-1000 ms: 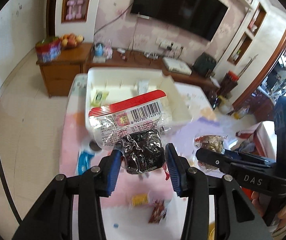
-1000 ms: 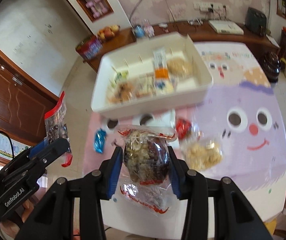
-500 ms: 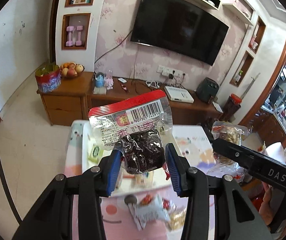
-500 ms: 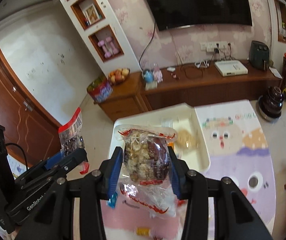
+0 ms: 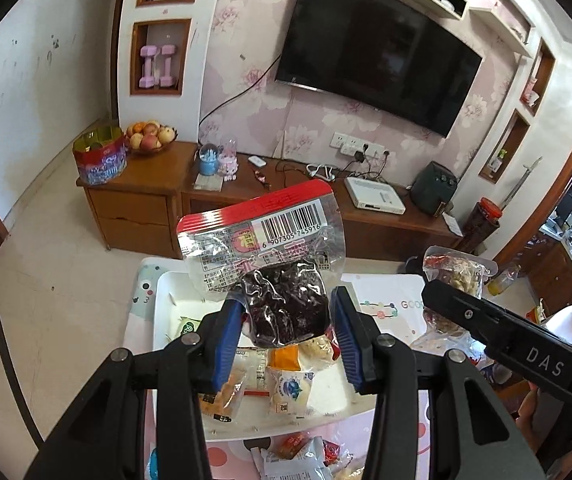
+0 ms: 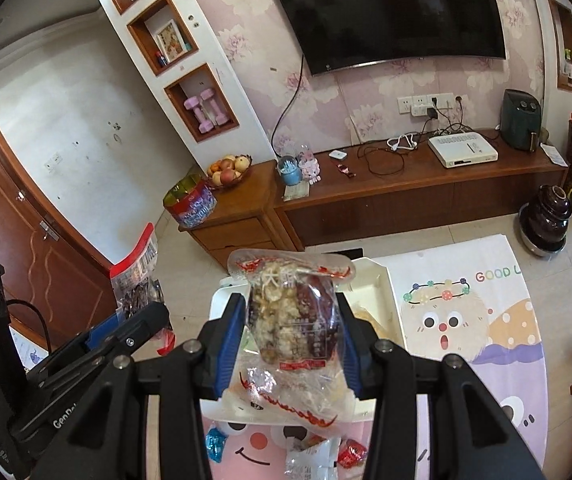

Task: Organize snacks
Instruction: 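Lift both packs over the white tray and open both grippers to release them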

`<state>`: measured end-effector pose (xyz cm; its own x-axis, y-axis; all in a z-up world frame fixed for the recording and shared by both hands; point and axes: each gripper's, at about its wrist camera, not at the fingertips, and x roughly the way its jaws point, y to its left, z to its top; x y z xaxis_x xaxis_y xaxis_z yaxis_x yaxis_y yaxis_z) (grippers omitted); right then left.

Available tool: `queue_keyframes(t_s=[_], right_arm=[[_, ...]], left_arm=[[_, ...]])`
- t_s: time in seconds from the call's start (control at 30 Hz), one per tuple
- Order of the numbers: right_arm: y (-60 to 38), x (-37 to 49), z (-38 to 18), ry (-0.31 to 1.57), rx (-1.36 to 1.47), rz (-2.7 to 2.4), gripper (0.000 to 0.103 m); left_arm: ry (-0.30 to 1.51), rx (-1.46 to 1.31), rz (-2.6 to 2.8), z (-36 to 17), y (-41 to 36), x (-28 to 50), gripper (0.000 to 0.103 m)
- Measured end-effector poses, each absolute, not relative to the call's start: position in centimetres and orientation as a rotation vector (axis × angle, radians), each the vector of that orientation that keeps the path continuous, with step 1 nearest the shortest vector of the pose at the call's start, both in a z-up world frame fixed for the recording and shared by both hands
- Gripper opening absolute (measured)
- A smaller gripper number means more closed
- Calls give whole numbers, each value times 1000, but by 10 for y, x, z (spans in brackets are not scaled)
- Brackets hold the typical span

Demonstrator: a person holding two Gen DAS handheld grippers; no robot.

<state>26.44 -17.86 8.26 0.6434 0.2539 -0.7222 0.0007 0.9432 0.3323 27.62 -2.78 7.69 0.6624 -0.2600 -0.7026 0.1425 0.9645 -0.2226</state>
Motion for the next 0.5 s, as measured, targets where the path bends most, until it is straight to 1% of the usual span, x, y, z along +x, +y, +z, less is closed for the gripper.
queue_keyframes(t_s=[0.1, 0.17, 0.2, 0.23, 0.3, 0.33, 0.5], right_arm=[[-179, 276, 70, 893, 304, 139, 44], [-179, 284, 60, 927, 295, 140, 46], [-178, 288, 56, 941, 287, 141, 46], [-177, 290, 53, 952, 281, 143, 46], [-176, 294, 47, 973, 271, 148, 46], [-177, 294, 45, 979, 269, 145, 47], [-183, 290, 40, 988, 291, 135, 47]], left_arm=[[849, -139, -207, 66, -32, 289, 45], [872, -126, -184, 57, -34, 298, 53], [876, -116, -172, 53, -34, 300, 64], [877, -105, -167, 49, -34, 302, 71], [881, -88, -141, 44, -34, 305, 82], [881, -85, -122, 42, -32, 305, 84], [904, -149, -90, 33, -19, 305, 85]])
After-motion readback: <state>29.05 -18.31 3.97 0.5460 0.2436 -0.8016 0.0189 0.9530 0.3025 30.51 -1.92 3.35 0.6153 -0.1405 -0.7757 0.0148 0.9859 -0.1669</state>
